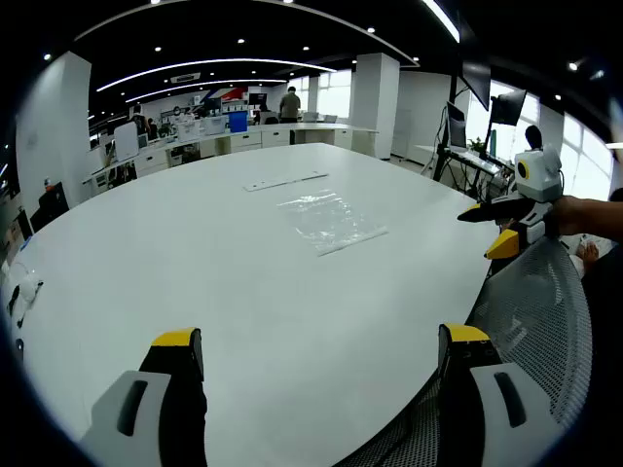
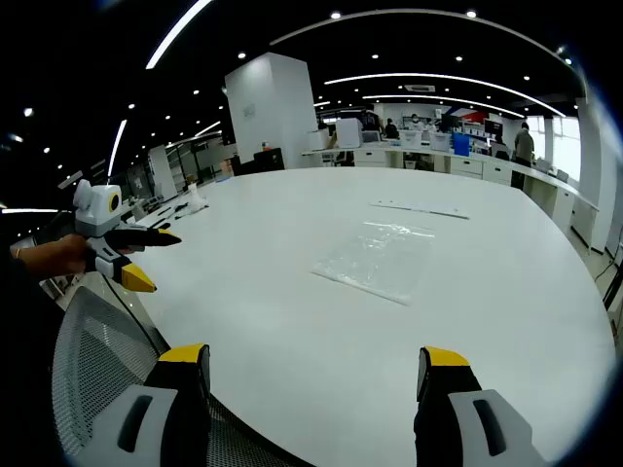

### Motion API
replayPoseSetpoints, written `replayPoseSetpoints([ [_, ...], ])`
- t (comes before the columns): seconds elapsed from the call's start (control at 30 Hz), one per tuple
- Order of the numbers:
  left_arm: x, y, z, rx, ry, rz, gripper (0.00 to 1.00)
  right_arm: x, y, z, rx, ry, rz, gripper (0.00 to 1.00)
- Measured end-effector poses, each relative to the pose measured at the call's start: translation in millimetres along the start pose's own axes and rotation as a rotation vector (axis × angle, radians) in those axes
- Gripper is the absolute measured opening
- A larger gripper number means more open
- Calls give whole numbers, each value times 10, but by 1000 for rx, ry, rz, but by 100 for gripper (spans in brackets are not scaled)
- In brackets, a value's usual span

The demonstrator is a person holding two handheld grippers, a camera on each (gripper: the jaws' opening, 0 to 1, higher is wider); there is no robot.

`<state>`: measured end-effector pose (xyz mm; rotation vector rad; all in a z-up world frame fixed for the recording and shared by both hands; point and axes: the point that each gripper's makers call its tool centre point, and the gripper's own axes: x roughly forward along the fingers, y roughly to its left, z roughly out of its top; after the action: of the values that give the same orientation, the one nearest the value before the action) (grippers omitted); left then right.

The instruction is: Open the resealable bag by pulling the two sides of the seal apart until the entire bag opening is separated and visibly accessible.

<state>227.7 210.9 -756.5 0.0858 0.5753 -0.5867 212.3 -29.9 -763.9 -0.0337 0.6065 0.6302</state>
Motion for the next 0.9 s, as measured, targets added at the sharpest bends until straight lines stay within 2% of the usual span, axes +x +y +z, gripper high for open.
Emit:
replayPoseSetpoints([
  [0.6,-5,4,-12,-3,1,0,99,-4,-10,-3,1,2,-8,86],
  [0.77,-22,5,41,-5,-25,6,98,-6,-19,2,6,-1,-11,86],
  [0.9,-11,8,42,-3,-20,3,99,-6,-16,5,0,-1,-11,88],
])
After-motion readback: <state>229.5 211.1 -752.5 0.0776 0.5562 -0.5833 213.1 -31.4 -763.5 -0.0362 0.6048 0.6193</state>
